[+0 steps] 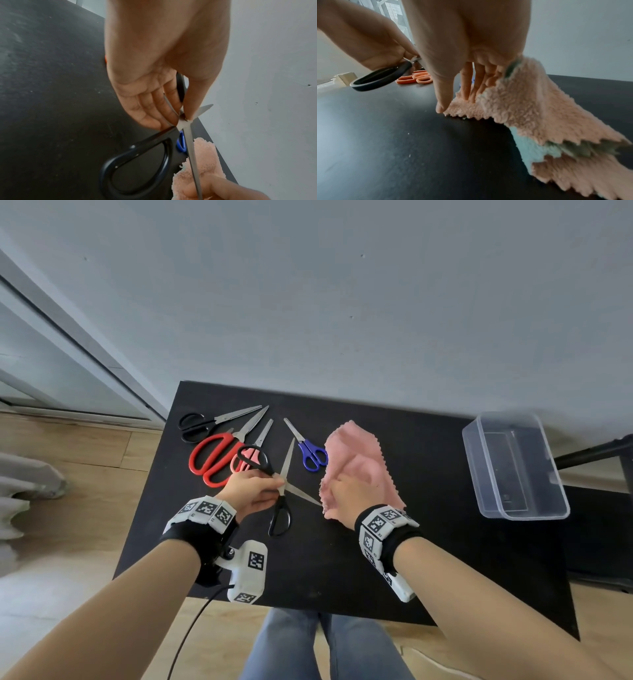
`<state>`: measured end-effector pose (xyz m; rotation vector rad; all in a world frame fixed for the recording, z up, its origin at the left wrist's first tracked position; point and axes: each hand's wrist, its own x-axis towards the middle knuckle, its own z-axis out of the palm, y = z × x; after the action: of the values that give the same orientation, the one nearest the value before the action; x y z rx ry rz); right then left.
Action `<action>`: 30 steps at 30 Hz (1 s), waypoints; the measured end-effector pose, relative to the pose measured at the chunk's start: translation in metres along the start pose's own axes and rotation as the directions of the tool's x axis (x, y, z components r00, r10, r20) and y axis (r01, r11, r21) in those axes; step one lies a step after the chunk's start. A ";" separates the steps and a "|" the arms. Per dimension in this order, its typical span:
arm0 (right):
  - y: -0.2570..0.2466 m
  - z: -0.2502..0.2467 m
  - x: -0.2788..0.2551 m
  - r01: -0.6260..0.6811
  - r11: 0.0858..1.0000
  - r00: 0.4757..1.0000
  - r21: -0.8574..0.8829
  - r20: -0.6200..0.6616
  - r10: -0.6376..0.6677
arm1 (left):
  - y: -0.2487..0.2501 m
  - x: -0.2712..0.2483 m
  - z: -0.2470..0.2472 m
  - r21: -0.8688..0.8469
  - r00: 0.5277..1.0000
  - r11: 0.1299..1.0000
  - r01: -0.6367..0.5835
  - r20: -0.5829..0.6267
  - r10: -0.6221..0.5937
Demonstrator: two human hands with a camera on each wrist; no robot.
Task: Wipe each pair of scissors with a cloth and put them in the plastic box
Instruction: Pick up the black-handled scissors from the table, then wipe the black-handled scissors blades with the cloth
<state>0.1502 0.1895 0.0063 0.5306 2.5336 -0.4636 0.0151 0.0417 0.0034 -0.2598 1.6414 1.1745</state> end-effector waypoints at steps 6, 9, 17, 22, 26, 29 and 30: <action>-0.001 0.007 0.007 -0.006 0.999 1.000 -0.036 -0.004 0.006 | 0.003 0.001 -0.004 -0.006 1.000 1.000 0.007 0.011 -0.007; 0.001 0.008 0.016 -0.046 0.999 0.997 0.005 0.059 0.046 | 0.006 0.001 -0.004 0.007 1.000 1.000 -0.002 0.010 0.002; 0.015 -0.025 0.000 -0.065 0.938 0.986 0.341 -0.121 0.113 | 0.027 -0.009 0.005 0.061 0.996 0.996 -0.061 0.061 0.058; 0.016 -0.074 -0.034 0.064 0.740 0.975 0.670 -0.199 0.096 | 0.049 -0.024 0.026 0.128 0.983 0.982 -0.139 0.137 0.121; 0.028 -0.089 -0.045 0.095 0.558 0.971 0.824 -0.199 0.129 | 0.066 -0.037 0.047 0.135 0.965 0.970 -0.201 0.195 0.173; 0.037 -0.098 -0.045 0.086 0.565 0.969 0.821 -0.201 0.145 | 0.078 -0.045 0.061 0.139 0.955 0.958 -0.250 0.197 0.220; 0.040 -0.101 -0.045 0.095 0.581 0.968 0.809 -0.210 0.134 | 0.081 -0.047 0.065 0.138 0.950 0.954 -0.266 0.205 0.235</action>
<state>0.1633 0.2539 0.1045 0.9921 2.3962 -1.7060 0.0208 0.1155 0.0902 0.1663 1.6255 1.2038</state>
